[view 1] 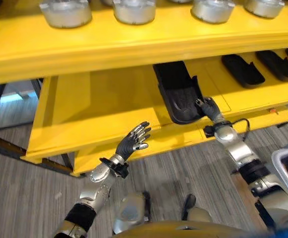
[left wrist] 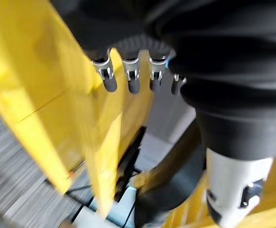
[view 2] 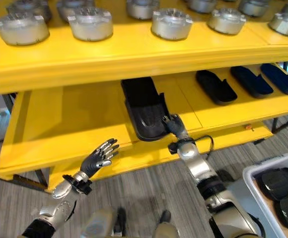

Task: Move parts from the plastic box to the shelf.

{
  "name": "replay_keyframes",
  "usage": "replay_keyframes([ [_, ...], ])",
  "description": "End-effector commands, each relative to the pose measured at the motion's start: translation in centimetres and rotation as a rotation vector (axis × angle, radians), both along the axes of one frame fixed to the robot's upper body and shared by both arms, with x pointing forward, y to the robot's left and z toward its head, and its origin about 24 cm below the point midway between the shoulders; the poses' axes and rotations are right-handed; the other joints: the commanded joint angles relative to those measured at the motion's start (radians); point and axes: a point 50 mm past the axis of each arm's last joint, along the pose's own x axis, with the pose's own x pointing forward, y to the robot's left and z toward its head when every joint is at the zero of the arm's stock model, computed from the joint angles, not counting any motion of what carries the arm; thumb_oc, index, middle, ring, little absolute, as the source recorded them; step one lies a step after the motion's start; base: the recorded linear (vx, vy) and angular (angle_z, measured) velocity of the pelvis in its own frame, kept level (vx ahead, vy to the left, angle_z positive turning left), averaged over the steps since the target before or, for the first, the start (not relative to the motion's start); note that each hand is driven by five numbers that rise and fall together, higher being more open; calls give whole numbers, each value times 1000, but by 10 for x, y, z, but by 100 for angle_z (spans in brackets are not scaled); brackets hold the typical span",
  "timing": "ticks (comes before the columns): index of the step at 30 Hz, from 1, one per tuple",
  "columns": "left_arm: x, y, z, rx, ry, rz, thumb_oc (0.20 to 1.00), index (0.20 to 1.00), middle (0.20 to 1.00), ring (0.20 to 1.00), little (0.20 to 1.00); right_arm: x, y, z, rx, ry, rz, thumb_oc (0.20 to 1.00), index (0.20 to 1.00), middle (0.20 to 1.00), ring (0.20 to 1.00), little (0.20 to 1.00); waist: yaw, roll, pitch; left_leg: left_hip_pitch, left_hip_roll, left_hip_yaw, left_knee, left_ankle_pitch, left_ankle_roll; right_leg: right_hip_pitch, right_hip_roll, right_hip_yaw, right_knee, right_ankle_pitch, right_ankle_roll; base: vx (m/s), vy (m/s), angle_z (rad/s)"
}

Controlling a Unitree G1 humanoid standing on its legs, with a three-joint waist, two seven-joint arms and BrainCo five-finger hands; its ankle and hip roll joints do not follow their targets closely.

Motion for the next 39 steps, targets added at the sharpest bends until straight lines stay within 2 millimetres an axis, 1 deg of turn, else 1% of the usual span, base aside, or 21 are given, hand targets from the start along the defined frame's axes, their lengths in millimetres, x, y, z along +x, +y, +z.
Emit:
replay_keyframes([
  [1,-5,-7,19,-24,-112,-56,1000,1000,1000,1000,1000,22,15,56,51,-214,74,200,200,200,200,200,36,-26,-50,181,73,-9,-277,60,-81,-55,-1,-39,-33,101,-13,116,-77,48],
  [6,-8,-7,19,-59,-104,-30,1000,1000,1000,1000,1000,25,17,50,27,-170,64,200,200,200,200,200,51,-20,-61,182,98,38,-262,71,-103,-13,-2,-99,-15,48,-42,116,-59,21],
  [11,-7,-11,19,-64,-108,-19,1000,1000,1000,1000,1000,30,23,47,9,-143,54,200,200,200,200,200,61,-16,-53,155,121,63,-208,70,-113,0,3,-134,28,4,-69,81,-59,14],
  [15,-7,-10,19,-66,-103,-4,1000,1000,1000,1000,1000,31,24,41,3,-117,40,200,200,200,200,200,66,-14,-50,140,131,80,-173,66,-120,12,3,-153,41,-13,-80,75,-54,5],
  [16,-7,-9,19,-59,-104,7,1000,1000,1000,1000,1000,32,25,40,-4,-109,47,200,200,200,200,200,73,-13,-48,135,137,97,-155,62,-121,18,-2,-176,53,-21,-85,71,-65,9],
  [18,-6,-8,21,-53,-109,27,1000,1000,1000,1000,1000,34,27,40,-13,-107,53,200,200,200,200,200,81,-9,-43,136,148,120,-140,58,-123,19,-10,-201,75,-30,-88,80,-87,8],
  [19,-4,-7,22,-60,-109,54,1000,1000,1000,1000,1000,36,28,41,-22,-104,54,200,200,200,200,200,84,-9,-40,124,157,130,-109,52,-126,22,-6,-213,88,-44,-100,81,-101,6],
  [21,-4,-5,22,-63,-107,70,1000,1000,1000,1000,1000,38,27,41,-31,-102,38,200,200,200,200,200,90,-9,-37,101,157,135,-57,53,-128,29,2,-222,92,-57,-114,104,-125,6],
  [22,-4,-4,21,-68,-104,67,1000,1000,1000,1000,1000,38,22,41,-33,-102,7,200,200,200,200,200,89,-7,-39,99,161,164,-26,35,-134,42,11,-231,93,-78,-113,83,-151,25],
  [24,0,-9,21,-86,-101,27,1000,1000,1000,1000,1000,39,13,40,-23,-96,-67,200,200,200,200,200,72,-5,-40,72,180,263,16,45,-137,44,19,-285,115,-102,-129,17,-129,100],
  [26,2,-14,19,-79,-96,0,1000,1000,1000,1000,1000,40,7,37,-9,-84,-104,200,200,200,200,200,63,-7,-41,72,184,301,6,36,-126,47,23,-299,131,-117,-137,16,-45,106],
  [28,4,-17,19,-81,-93,-16,1000,1000,1000,1000,1000,40,2,35,-2,-79,-127,200,200,200,200,200,55,-7,-44,77,185,333,-16,39,-119,49,25,-315,140,-124,-139,15,0,69],
  [31,6,-21,24,-72,-105,-38,1000,1000,1000,1000,1000,41,-5,35,0,-80,-171,200,200,200,200,200,50,-10,-44,85,186,326,-66,42,-111,39,30,-299,162,-138,-140,-3,45,51],
  [33,6,-21,24,-67,-107,-42,1000,1000,1000,1000,1000,41,-11,35,2,-77,-191,200,200,200,200,200,49,-10,-43,87,184,304,-89,54,-115,39,39,-281,165,-145,-142,7,67,26],
  [34,6,-21,25,-68,-106,-44,1000,1000,1000,1000,1000,40,-14,34,4,-75,-199,200,200,200,200,200,48,-11,-41,86,183,291,-96,59,-117,41,43,-269,164,-148,-143,32,65,13],
  [36,5,-23,25,-68,-98,-56,1000,1000,1000,1000,1000,38,-19,32,6,-69,-226,200,200,200,200,200,41,-10,-37,83,179,251,-107,67,-118,40,49,-224,172,-155,-142,45,48,15],
  [37,5,-24,24,-60,-92,-78,1000,1000,1000,1000,1000,36,-26,29,14,-59,-255,200,200,200,200,200,32,-10,-37,81,170,207,-120,70,-116,38,55,-168,175,-162,-140,5,17,24],
  [38,5,-25,23,-57,-87,-103,1000,1000,1000,1000,1000,33,-35,26,25,-48,-287,200,200,200,200,200,21,-10,-39,70,160,172,-135,92,-105,26,60,-120,167,-142,-141,35,-33,117],
  [39,1,-27,21,-54,-67,-154,1000,1000,1000,1000,1000,22,-56,16,70,-17,-360,200,200,200,200,200,-11,-12,-46,76,139,96,-175,103,-98,11,74,4,147,-123,-120,7,-51,153],
])
